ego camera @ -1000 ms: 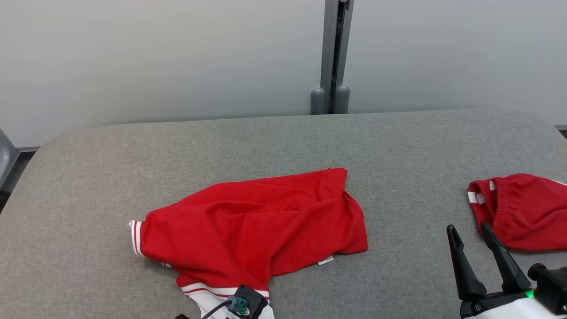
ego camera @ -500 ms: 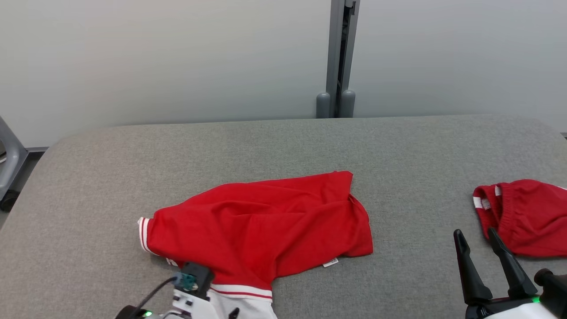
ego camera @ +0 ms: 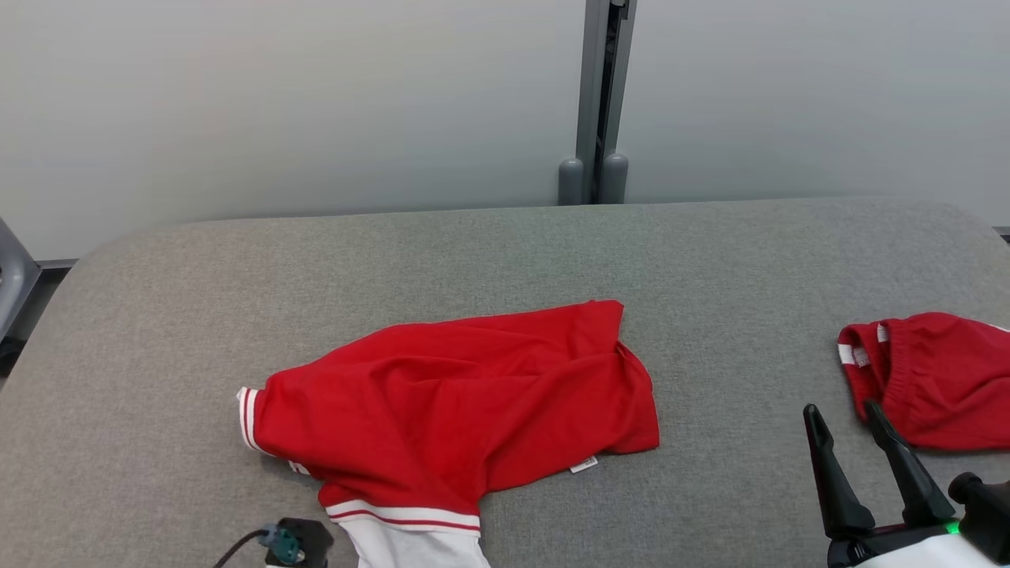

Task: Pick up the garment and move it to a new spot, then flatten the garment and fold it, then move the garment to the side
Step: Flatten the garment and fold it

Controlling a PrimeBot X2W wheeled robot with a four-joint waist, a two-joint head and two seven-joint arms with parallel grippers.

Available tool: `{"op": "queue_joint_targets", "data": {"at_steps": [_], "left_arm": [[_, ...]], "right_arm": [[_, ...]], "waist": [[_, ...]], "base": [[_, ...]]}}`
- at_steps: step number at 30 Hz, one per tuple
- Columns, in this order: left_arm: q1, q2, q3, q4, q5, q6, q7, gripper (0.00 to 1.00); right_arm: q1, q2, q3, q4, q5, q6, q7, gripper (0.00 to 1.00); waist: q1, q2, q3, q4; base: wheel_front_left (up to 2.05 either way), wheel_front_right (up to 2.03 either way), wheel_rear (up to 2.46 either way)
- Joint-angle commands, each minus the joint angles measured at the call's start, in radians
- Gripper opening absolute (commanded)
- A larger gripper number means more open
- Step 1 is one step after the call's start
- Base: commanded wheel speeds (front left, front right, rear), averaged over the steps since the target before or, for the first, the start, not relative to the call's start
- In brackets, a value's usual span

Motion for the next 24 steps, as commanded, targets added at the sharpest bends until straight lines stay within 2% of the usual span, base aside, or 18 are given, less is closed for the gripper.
{"op": "queue_joint_targets", "data": {"at_steps": [1,9,10,12,13,14,18,24], "left_arm": [[0.004,-0.007,-0.004,0.02,-0.004,-0.007,-0.003,1.0],[-0.052,-0.058,-0.017,0.155,0.005,-0.028,-0.041,1.0],[-0.057,-0.065,-0.019,0.17,0.007,-0.031,-0.046,0.92],[-0.068,-0.076,-0.022,0.197,0.003,-0.041,-0.053,0.44],[-0.073,-0.08,-0.025,0.208,0.001,-0.048,-0.054,0.14],[-0.078,-0.083,-0.026,0.22,0.0,-0.054,-0.056,0.0],[-0.092,-0.088,-0.019,0.238,-0.008,-0.069,-0.076,0.0],[-0.089,-0.034,0.022,0.203,-0.014,-0.051,-0.086,0.0]], "right_arm": [[-0.008,-0.008,-0.003,-0.006,-0.003,0.001,0.002,1.0],[-0.016,-0.013,0.008,-0.007,-0.003,0.001,0.009,1.0],[-0.016,-0.013,0.009,-0.006,-0.002,0.001,0.008,1.0],[-0.018,-0.014,0.011,-0.005,-0.001,0.001,0.008,1.0],[-0.019,-0.015,0.011,-0.004,0.0,0.001,0.008,1.0],[-0.021,-0.015,0.011,-0.003,0.0,0.001,0.008,1.0],[-0.021,-0.015,0.011,0.0,0.002,0.001,0.008,1.0],[-0.011,-0.013,0.005,0.004,0.005,0.001,-0.001,1.0]], "waist": [[0.0,0.0,0.002,-0.005],[0.0,0.0,0.009,-0.026],[0.0,0.0,0.01,-0.028],[0.0,0.0,0.011,-0.03],[0.0,0.0,0.012,-0.03],[0.0,0.0,0.012,-0.031],[0.0,0.0,0.012,-0.029],[0.0,0.0,0.008,-0.021]], "base": [[0.0,0.0,0.0],[0.0,0.0,0.0],[0.0,0.0,0.0],[0.0,0.0,0.0],[0.0,0.0,0.0],[0.0,0.0,0.0],[0.0,0.0,0.0],[0.0,0.0,0.0]]}}
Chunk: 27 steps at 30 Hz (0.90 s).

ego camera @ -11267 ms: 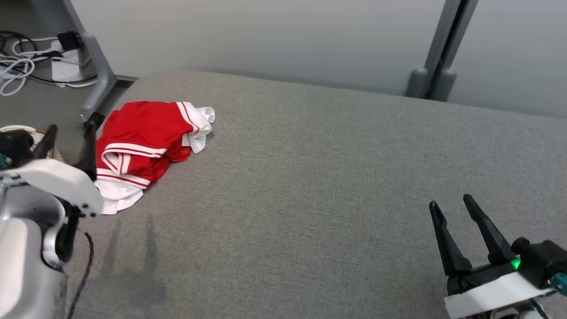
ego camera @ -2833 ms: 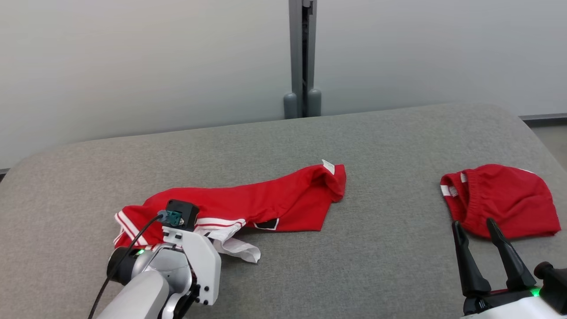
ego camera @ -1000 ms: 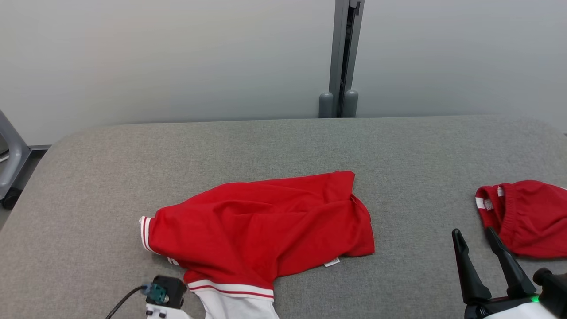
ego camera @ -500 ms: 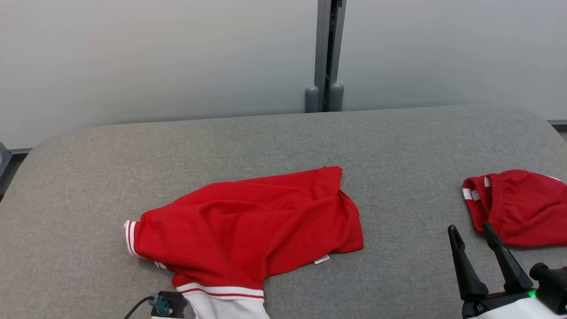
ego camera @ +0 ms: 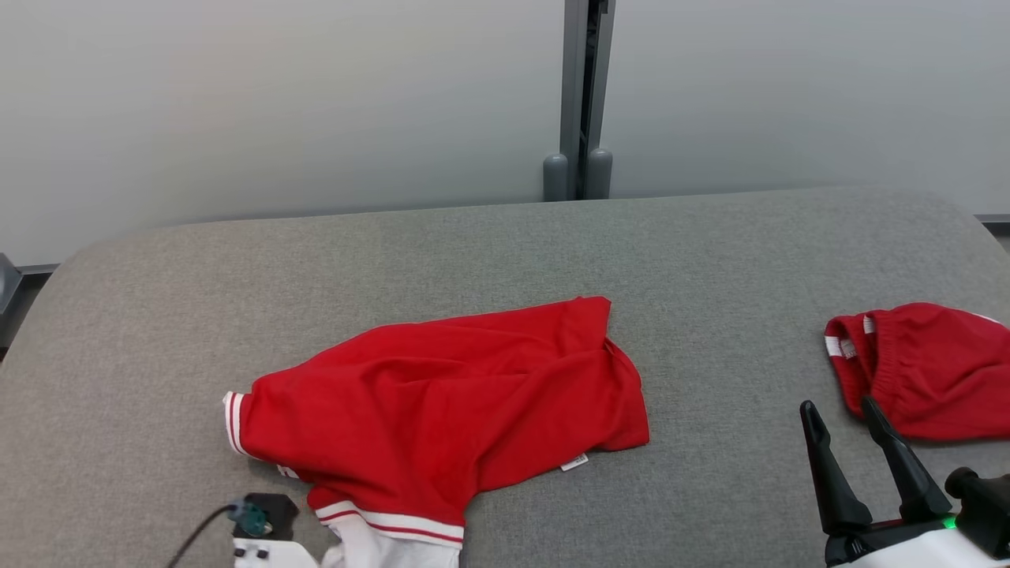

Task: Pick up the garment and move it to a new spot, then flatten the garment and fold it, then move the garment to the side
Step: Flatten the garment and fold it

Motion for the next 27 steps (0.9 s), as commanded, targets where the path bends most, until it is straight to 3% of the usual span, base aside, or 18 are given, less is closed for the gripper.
{"op": "queue_joint_targets", "data": {"at_steps": [1,8,14,24,25,26,27], "left_arm": [[-0.01,0.023,0.018,-0.019,-0.002,0.012,-0.001,0.0],[-0.005,0.088,0.065,-0.062,-0.021,0.039,0.032,0.0],[0.014,0.125,0.111,-0.021,-0.06,0.051,0.045,0.0],[0.016,0.119,0.151,0.09,-0.097,0.046,0.008,0.0],[0.013,0.118,0.151,0.095,-0.095,0.047,0.005,0.42],[0.01,0.116,0.15,0.096,-0.092,0.048,-0.001,0.9],[0.008,0.112,0.149,0.094,-0.091,0.049,-0.005,1.0]], "right_arm": [[0.003,-0.004,-0.007,0.001,0.002,0.001,-0.007,1.0],[-0.002,-0.003,-0.007,0.001,-0.001,0.001,-0.004,1.0],[-0.013,-0.014,-0.009,-0.005,-0.002,0.001,0.009,1.0],[-0.004,-0.02,-0.02,-0.017,-0.004,0.001,0.027,1.0],[-0.003,-0.019,-0.02,-0.017,-0.005,0.001,0.029,1.0],[-0.003,-0.017,-0.02,-0.017,-0.005,0.001,0.03,1.0],[-0.002,-0.016,-0.02,-0.017,-0.005,0.001,0.029,1.0]], "waist": [[0.0,0.0,0.0,0.004],[0.0,0.0,0.004,0.008],[0.0,0.0,0.007,-0.002],[0.0,0.0,0.006,-0.006],[0.0,0.0,0.006,-0.005],[0.0,0.0,0.005,-0.003],[0.0,0.0,0.004,-0.001]], "base": [[0.0,0.0,0.0],[0.0,0.0,0.0],[0.0,0.0,0.0],[0.0,0.0,0.0],[0.0,0.0,0.0],[0.0,0.0,0.0],[0.0,0.0,0.0]]}}
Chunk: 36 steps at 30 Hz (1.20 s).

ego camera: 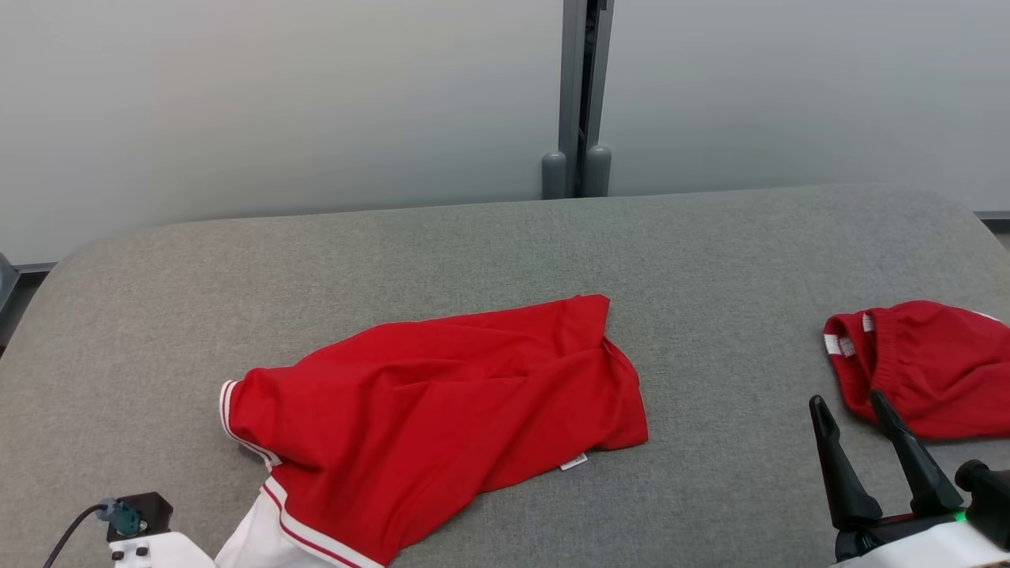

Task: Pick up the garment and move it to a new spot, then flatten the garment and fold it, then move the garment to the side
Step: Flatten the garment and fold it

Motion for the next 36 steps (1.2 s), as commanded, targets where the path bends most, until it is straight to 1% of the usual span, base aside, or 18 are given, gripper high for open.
{"op": "queue_joint_targets", "data": {"at_steps": [1,4,10,13,16,20,23,27,30,32,36], "left_arm": [[-0.01,0.003,0.0,-0.006,0.008,0.005,-0.01,1.0],[-0.017,0.004,0.005,-0.049,0.031,0.021,-0.047,1.0],[-0.006,0.013,-0.002,-0.203,0.09,0.06,-0.116,1.0],[-0.021,0.0,-0.015,-0.274,0.13,0.069,-0.165,1.0],[-0.028,-0.021,-0.032,-0.322,0.161,0.069,-0.214,1.0],[-0.032,-0.044,-0.051,-0.349,0.18,0.057,-0.255,1.0],[-0.037,-0.06,-0.068,-0.361,0.188,0.041,-0.282,1.0],[-0.055,-0.081,-0.091,-0.36,0.194,0.016,-0.298,1.0],[-0.069,-0.096,-0.109,-0.36,0.191,-0.006,-0.305,1.0],[-0.077,-0.105,-0.118,-0.354,0.19,-0.014,-0.305,1.0],[-0.097,-0.117,-0.133,-0.341,0.191,-0.031,-0.304,1.0]], "right_arm": [[0.0,0.0,-0.002,-0.001,-0.005,0.001,0.001,1.0],[0.002,0.002,-0.004,0.001,-0.004,0.001,0.001,1.0],[0.012,0.001,-0.001,0.009,0.007,0.001,0.0,1.0],[0.015,-0.004,0.002,0.021,0.014,0.001,0.009,1.0],[0.008,-0.01,0.008,0.043,0.022,0.001,0.026,1.0],[-0.013,-0.018,0.019,0.074,0.034,0.001,0.054,1.0],[-0.043,-0.029,0.052,0.124,0.062,0.001,0.103,1.0],[-0.105,-0.042,0.103,0.237,0.133,0.001,0.214,1.0],[-0.166,-0.052,0.127,0.322,0.174,0.001,0.275,1.0],[-0.206,-0.048,0.137,0.371,0.207,0.001,0.292,1.0],[-0.278,-0.062,0.163,0.462,0.243,0.001,0.314,1.0]], "waist": [[0.0,0.0,-0.002,0.003],[0.0,0.0,-0.008,0.01],[0.0,0.0,-0.018,0.033],[0.0,0.0,-0.02,0.055],[0.0,0.0,-0.018,0.079],[0.0,0.0,-0.015,0.105],[0.0,0.0,-0.009,0.128],[0.0,0.0,0.003,0.165],[0.0,0.0,0.014,0.197],[0.0,0.0,0.026,0.219],[0.0,0.0,0.052,0.263]], "base": [[0.0,0.0,0.0],[0.0,0.0,0.0],[0.0,0.0,0.0],[0.0,0.0,0.0],[0.0,0.0,0.0],[0.0,0.0,0.0],[0.0,0.0,0.0],[0.0,0.0,0.0],[0.0,0.0,0.0],[0.0,0.0,0.0],[0.0,0.0,0.0]]}}
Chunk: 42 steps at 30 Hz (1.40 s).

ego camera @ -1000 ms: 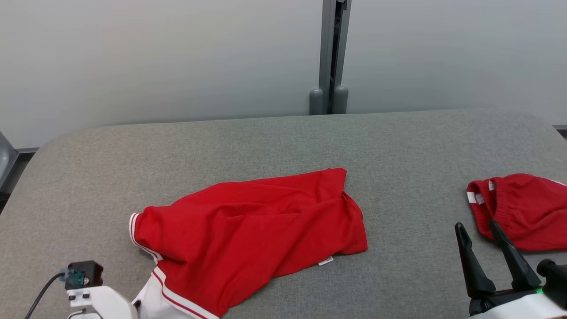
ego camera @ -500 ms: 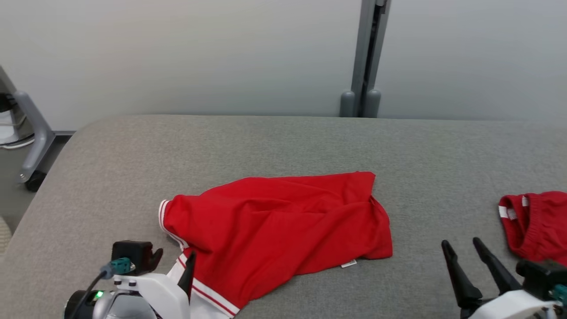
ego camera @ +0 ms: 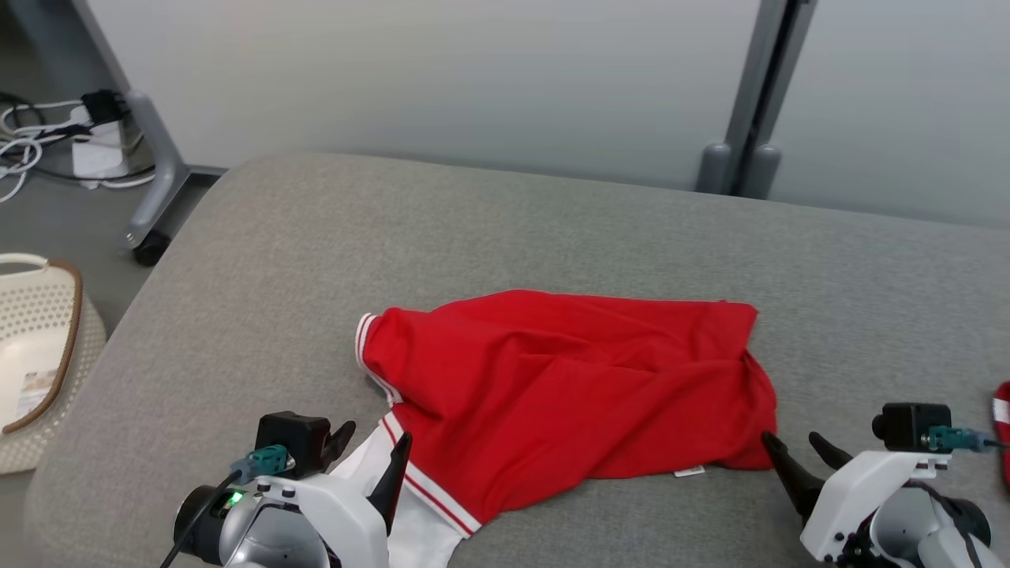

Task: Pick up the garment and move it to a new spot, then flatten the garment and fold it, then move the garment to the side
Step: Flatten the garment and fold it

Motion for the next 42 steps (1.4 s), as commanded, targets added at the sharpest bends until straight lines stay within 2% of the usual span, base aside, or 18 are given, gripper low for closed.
{"op": "queue_joint_targets", "data": {"at_steps": [1,6,7,8,9,15,20,27,31,34,37,38,39,40,42], "left_arm": [[-0.02,0.003,0.001,0.009,-0.001,-0.004,-0.003,1.0],[-0.037,-0.003,0.001,0.026,-0.006,-0.016,-0.011,1.0],[-0.039,-0.004,0.001,0.03,-0.006,-0.016,-0.013,1.0],[-0.039,-0.004,0.002,0.035,-0.007,-0.018,-0.016,1.0],[-0.037,-0.005,0.001,0.038,-0.007,-0.018,-0.018,1.0],[-0.014,-0.016,-0.004,0.057,-0.017,-0.018,-0.03,1.0],[0.009,-0.018,-0.009,0.065,-0.025,-0.014,-0.034,1.0],[0.031,-0.021,-0.008,0.068,-0.035,-0.006,-0.044,1.0],[0.039,-0.022,-0.008,0.071,-0.038,-0.003,-0.046,1.0],[0.039,-0.025,-0.01,0.073,-0.039,-0.002,-0.047,1.0],[0.035,-0.026,-0.014,0.075,-0.041,-0.003,-0.046,1.0],[0.032,-0.026,-0.014,0.076,-0.042,-0.005,-0.045,1.0],[0.029,-0.027,-0.015,0.077,-0.043,-0.006,-0.043,1.0],[0.027,-0.027,-0.016,0.077,-0.043,-0.007,-0.043,1.0],[0.024,-0.025,-0.016,0.08,-0.044,-0.007,-0.041,1.0]], "right_arm": [[-0.026,-0.015,0.007,0.025,0.013,0.001,0.004,1.0],[-0.077,-0.025,0.045,0.114,0.062,0.001,0.003,1.0],[-0.083,-0.025,0.054,0.131,0.073,0.001,0.007,0.75],[-0.09,-0.026,0.064,0.143,0.085,0.001,0.008,0.42],[-0.095,-0.026,0.072,0.152,0.096,0.001,0.006,0.0],[-0.08,-0.053,0.121,0.162,0.153,0.001,-0.013,0.0],[-0.037,-0.092,0.135,0.083,0.213,0.001,0.021,0.0],[0.071,-0.168,0.088,-0.114,0.32,0.001,0.191,0.0],[0.128,-0.183,0.042,-0.185,0.342,0.001,0.277,0.0],[0.182,-0.188,-0.011,-0.228,0.325,0.001,0.382,0.0],[0.214,-0.16,-0.07,-0.261,0.271,0.001,0.435,0.0],[0.225,-0.149,-0.085,-0.264,0.245,0.001,0.446,0.09],[0.23,-0.135,-0.103,-0.267,0.214,0.001,0.448,0.45],[0.229,-0.122,-0.122,-0.268,0.182,0.001,0.444,1.0],[0.235,-0.09,-0.148,-0.268,0.128,0.001,0.443,1.0]], "waist": [[0.0,-0.0001,0.025,0.032],[0.0,-0.0001,0.044,0.07],[0.0,-0.0001,0.043,0.073],[0.0,-0.0001,0.042,0.075],[0.0,-0.0001,0.041,0.076],[0.0,-0.0001,0.005,0.046],[0.0,-0.0001,-0.036,-0.012],[0.0,-0.0001,-0.059,-0.103],[0.0,-0.0001,-0.062,-0.135],[0.0,-0.0001,-0.059,-0.155],[0.0,-0.0001,-0.053,-0.168],[0.0,-0.0001,-0.051,-0.169],[0.0,-0.0001,-0.049,-0.171],[0.0,-0.0001,-0.047,-0.172],[0.0,-0.0001,-0.044,-0.174]], "base": [[0.0,0.0,0.0],[0.0,0.0,0.0],[0.0,0.0,0.0],[0.0,0.0,0.0],[0.0,0.0,0.0],[0.0,0.0,0.0],[0.0,0.0,0.0],[0.0,0.0,0.0],[0.0,0.0,0.0],[0.0,0.0,0.0],[0.0,0.0,0.0],[0.0,0.0,0.0],[0.0,0.0,0.0],[0.0,0.0,0.0],[0.0,0.0,0.0]]}}
